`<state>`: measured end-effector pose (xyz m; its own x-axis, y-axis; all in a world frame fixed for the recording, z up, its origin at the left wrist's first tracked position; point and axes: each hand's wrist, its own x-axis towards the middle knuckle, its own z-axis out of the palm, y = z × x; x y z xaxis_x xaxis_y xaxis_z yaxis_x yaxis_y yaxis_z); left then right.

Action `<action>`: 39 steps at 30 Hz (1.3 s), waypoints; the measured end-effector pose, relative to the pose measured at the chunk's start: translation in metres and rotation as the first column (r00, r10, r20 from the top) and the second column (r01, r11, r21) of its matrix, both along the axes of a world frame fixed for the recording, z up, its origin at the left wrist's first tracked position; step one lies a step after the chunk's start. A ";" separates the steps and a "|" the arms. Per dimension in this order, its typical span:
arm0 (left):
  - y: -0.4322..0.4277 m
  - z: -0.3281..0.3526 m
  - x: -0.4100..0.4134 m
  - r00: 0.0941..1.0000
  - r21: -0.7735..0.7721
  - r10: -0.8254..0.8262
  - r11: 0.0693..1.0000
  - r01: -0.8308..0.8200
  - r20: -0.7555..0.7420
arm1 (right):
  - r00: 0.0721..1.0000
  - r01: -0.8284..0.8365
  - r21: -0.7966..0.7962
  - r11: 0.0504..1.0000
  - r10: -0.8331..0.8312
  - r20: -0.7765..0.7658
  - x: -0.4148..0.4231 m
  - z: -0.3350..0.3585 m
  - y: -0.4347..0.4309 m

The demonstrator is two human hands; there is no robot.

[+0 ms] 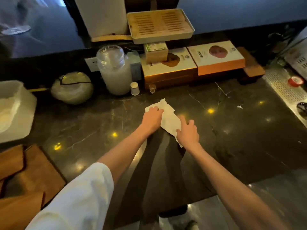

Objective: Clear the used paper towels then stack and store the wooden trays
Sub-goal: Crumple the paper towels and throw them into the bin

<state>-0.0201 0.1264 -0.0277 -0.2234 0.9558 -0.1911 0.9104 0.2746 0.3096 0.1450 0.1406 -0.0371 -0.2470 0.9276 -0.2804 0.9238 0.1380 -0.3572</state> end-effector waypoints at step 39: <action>-0.164 0.018 0.110 0.659 0.051 0.632 0.705 -0.707 0.408 | 0.802 -0.419 -0.177 0.891 0.272 -0.531 0.136 0.006 0.004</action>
<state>0.0902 -0.0377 -0.0101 -0.7744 0.5945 -0.2166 0.3266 0.6688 0.6678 0.2807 0.1444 -0.0316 -0.7058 0.6570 -0.2650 0.5315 0.2437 -0.8112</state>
